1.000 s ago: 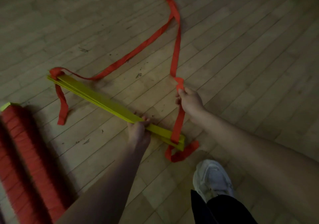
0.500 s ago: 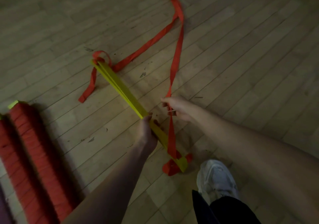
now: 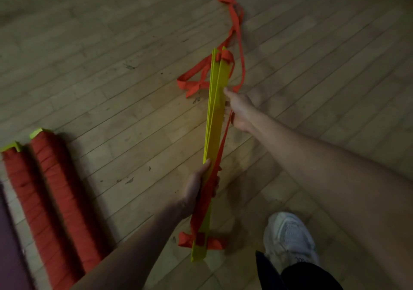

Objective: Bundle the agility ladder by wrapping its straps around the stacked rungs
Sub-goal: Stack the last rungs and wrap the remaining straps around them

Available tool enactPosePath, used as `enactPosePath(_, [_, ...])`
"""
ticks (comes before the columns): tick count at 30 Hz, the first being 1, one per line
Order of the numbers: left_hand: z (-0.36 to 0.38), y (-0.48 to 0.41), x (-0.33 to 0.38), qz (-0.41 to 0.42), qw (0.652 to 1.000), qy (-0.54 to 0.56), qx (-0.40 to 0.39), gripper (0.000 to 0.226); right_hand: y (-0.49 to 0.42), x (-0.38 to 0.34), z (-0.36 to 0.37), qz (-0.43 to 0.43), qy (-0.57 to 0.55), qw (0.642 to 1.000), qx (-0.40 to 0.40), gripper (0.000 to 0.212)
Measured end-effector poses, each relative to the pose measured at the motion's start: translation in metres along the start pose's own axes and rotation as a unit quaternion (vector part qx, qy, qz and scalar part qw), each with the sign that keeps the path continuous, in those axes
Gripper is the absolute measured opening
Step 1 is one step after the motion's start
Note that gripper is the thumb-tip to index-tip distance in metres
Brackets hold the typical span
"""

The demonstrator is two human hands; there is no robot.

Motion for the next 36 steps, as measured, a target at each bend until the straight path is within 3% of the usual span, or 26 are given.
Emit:
enactPosePath(8, [0.001, 0.007, 0.029, -0.002, 0.998, -0.053, -0.025, 0.066, 0.006, 0.011, 0.017, 0.006, -0.056, 0.998, 0.017, 0.046])
enactPosePath(14, [-0.001, 0.007, 0.091, 0.069, 0.996, -0.053, 0.031, 0.044, 0.022, -0.012, 0.033, 0.005, -0.12, 0.992, -0.029, 0.04])
enactPosePath(19, [-0.005, 0.061, 0.092, 0.014, 0.998, -0.065, -0.012, 0.045, 0.052, -0.058, 0.023, -0.032, -0.164, 0.986, 0.004, 0.033])
enactPosePath(23, [-0.005, 0.118, 0.084, -0.008, 0.992, -0.12, -0.032, 0.05, 0.095, -0.052, 0.018, 0.013, -0.164, 0.986, 0.018, 0.037])
enactPosePath(30, [0.044, 0.193, 0.121, 0.12, 0.981, -0.151, 0.006, 0.024, 0.2, -0.081, 0.023, -0.002, -0.158, 0.987, -0.013, 0.034])
enactPosePath(36, [0.062, 0.258, 0.152, 0.168, 0.977, -0.118, 0.048, 0.033, 0.286, -0.146, 0.023, -0.062, -0.166, 0.982, -0.057, 0.033])
Point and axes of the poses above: each hand's wrist, its own y-axis away from the middle knuckle, its own z-axis out of the palm, x = y × z, the point moved 7 cm from there along -y, towards the middle knuckle, and after that the axes turned 7 degrees about y, right-handed, at the moved point
